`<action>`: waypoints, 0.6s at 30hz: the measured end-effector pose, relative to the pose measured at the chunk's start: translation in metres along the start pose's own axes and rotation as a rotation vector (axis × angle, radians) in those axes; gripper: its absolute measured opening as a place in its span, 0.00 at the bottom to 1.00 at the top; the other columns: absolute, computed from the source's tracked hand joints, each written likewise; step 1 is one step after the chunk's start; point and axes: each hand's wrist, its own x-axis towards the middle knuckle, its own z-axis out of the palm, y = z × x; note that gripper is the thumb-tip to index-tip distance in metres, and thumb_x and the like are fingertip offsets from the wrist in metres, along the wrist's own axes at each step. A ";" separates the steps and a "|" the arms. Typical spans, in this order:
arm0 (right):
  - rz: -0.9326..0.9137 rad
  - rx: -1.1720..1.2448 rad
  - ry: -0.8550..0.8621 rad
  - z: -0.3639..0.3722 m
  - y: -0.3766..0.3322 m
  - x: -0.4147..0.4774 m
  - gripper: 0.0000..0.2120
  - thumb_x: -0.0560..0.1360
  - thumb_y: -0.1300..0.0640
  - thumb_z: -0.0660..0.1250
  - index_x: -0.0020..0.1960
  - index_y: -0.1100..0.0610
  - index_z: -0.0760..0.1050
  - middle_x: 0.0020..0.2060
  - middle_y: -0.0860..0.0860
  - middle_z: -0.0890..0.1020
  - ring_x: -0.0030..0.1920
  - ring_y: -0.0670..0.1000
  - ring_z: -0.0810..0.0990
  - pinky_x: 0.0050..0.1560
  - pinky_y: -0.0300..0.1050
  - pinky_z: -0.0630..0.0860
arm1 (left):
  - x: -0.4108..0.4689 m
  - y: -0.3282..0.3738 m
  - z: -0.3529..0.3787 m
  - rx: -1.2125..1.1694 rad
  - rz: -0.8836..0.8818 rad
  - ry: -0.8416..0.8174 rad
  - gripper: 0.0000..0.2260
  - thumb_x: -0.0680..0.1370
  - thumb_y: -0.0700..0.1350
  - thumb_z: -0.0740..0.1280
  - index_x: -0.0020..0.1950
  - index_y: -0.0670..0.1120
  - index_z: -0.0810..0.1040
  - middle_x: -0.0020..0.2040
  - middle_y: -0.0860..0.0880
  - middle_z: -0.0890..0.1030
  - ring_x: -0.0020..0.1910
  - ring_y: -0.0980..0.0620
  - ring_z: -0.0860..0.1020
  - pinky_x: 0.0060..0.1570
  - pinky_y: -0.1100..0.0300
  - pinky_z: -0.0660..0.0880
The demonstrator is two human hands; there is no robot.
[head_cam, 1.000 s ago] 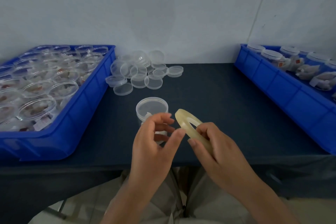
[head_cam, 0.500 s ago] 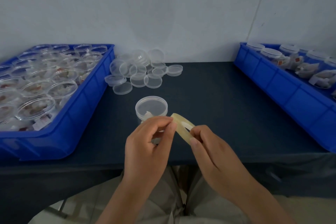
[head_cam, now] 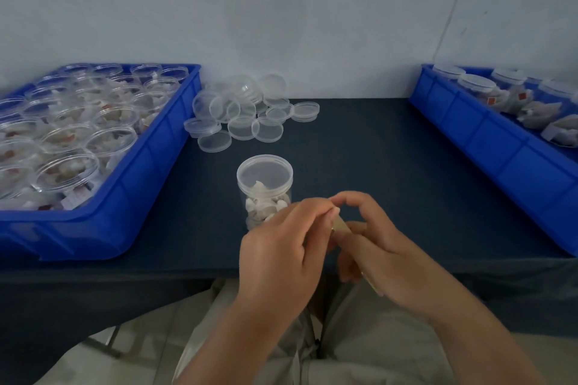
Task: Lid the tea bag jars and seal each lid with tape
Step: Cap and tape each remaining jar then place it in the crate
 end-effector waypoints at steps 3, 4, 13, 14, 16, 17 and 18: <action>-0.012 -0.085 0.075 0.003 0.001 -0.001 0.10 0.87 0.47 0.59 0.66 0.37 0.72 0.39 0.50 0.79 0.36 0.47 0.75 0.39 0.42 0.74 | -0.002 -0.001 0.003 0.041 0.020 0.069 0.08 0.86 0.49 0.66 0.53 0.50 0.85 0.50 0.59 0.82 0.44 0.59 0.81 0.35 0.57 0.78; -0.032 -0.142 0.095 0.006 0.002 -0.002 0.10 0.87 0.43 0.57 0.66 0.38 0.72 0.40 0.50 0.78 0.35 0.46 0.74 0.39 0.41 0.73 | -0.002 -0.001 0.005 0.026 -0.001 0.081 0.09 0.86 0.49 0.66 0.53 0.50 0.85 0.51 0.59 0.82 0.45 0.59 0.81 0.37 0.59 0.78; -0.077 -0.275 0.248 0.013 0.005 0.001 0.12 0.86 0.40 0.58 0.56 0.44 0.77 0.45 0.45 0.82 0.40 0.47 0.79 0.40 0.33 0.72 | -0.006 -0.007 0.008 -0.160 -0.141 0.166 0.05 0.85 0.49 0.67 0.53 0.54 0.82 0.49 0.61 0.82 0.49 0.55 0.82 0.46 0.69 0.75; -0.067 -0.269 0.254 0.013 0.005 0.001 0.12 0.86 0.40 0.58 0.56 0.43 0.77 0.46 0.44 0.82 0.40 0.47 0.79 0.40 0.35 0.74 | -0.005 -0.013 0.005 -0.174 -0.147 0.239 0.04 0.85 0.50 0.67 0.56 0.54 0.81 0.52 0.61 0.81 0.51 0.54 0.82 0.49 0.67 0.75; -0.051 -0.279 0.264 0.010 0.006 0.001 0.12 0.85 0.38 0.58 0.56 0.42 0.77 0.47 0.44 0.83 0.39 0.49 0.81 0.40 0.40 0.77 | 0.001 -0.034 0.000 -0.154 -0.236 0.378 0.16 0.82 0.57 0.70 0.67 0.52 0.77 0.62 0.61 0.79 0.62 0.52 0.80 0.59 0.63 0.75; -0.053 -0.295 0.269 0.009 0.006 0.001 0.12 0.85 0.38 0.57 0.56 0.41 0.77 0.46 0.46 0.83 0.39 0.50 0.81 0.41 0.43 0.78 | 0.005 -0.046 -0.003 -0.145 -0.331 0.377 0.28 0.78 0.62 0.73 0.74 0.53 0.72 0.70 0.60 0.75 0.69 0.54 0.76 0.65 0.62 0.73; -0.060 -0.308 0.272 0.007 0.007 0.001 0.12 0.85 0.37 0.57 0.56 0.40 0.77 0.45 0.47 0.83 0.39 0.49 0.82 0.41 0.44 0.78 | 0.011 -0.056 -0.006 -0.158 -0.438 0.308 0.40 0.74 0.66 0.76 0.80 0.55 0.65 0.76 0.60 0.70 0.75 0.57 0.70 0.70 0.63 0.68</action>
